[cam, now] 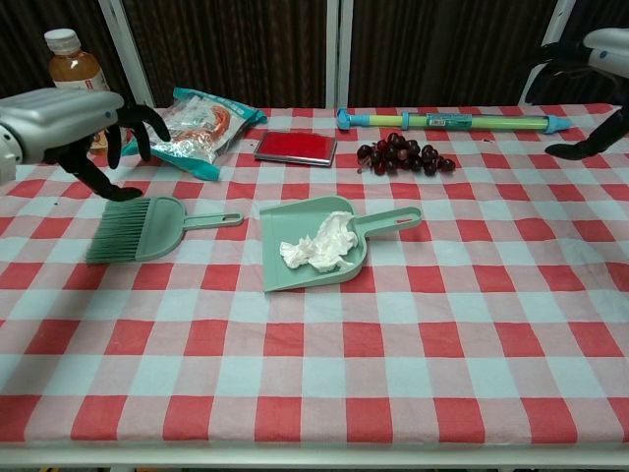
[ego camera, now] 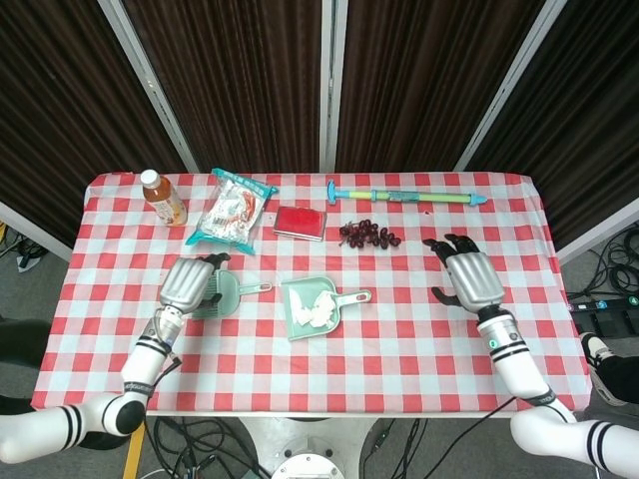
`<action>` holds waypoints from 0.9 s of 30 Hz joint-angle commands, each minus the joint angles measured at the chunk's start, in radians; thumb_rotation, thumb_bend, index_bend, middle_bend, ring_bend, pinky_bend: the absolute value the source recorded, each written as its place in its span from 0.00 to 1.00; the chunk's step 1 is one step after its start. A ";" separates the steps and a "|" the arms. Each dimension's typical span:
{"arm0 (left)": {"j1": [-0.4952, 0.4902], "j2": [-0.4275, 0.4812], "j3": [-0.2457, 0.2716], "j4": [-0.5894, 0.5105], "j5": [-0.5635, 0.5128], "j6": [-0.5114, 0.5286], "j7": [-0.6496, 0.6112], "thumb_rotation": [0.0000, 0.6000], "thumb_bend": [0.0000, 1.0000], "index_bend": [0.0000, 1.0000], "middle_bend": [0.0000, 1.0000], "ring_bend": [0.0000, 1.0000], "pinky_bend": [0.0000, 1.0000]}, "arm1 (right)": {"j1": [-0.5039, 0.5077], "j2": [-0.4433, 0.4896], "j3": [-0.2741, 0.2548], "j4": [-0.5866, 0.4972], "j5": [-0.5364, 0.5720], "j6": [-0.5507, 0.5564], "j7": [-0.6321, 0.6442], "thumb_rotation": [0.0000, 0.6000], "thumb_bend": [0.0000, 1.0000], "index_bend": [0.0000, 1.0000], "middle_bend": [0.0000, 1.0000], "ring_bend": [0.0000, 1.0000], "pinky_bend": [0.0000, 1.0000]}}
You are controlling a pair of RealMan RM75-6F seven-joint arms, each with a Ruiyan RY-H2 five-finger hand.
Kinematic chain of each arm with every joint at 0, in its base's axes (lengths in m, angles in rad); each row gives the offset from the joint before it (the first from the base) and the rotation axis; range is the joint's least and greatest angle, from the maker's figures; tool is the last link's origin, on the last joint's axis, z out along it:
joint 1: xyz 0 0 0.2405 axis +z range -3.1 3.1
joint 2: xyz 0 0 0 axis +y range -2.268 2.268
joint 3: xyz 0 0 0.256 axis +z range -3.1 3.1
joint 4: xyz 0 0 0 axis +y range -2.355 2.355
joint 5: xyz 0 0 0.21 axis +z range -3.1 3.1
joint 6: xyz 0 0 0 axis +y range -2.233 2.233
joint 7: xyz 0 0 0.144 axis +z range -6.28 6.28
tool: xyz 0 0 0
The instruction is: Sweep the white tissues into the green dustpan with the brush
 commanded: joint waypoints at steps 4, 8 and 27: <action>0.178 0.189 -0.011 -0.118 0.110 0.247 -0.226 1.00 0.20 0.23 0.34 0.43 0.56 | -0.095 0.100 -0.034 -0.029 -0.063 0.084 0.067 1.00 0.16 0.16 0.23 0.09 0.12; 0.269 0.261 0.034 -0.103 0.160 0.355 -0.232 1.00 0.15 0.23 0.24 0.23 0.33 | -0.161 0.163 -0.062 -0.051 -0.124 0.143 0.139 1.00 0.16 0.15 0.18 0.03 0.07; 0.571 0.367 0.226 -0.104 0.279 0.557 -0.268 1.00 0.12 0.22 0.19 0.17 0.19 | -0.459 0.227 -0.178 0.103 -0.367 0.445 0.481 1.00 0.18 0.11 0.14 0.00 0.00</action>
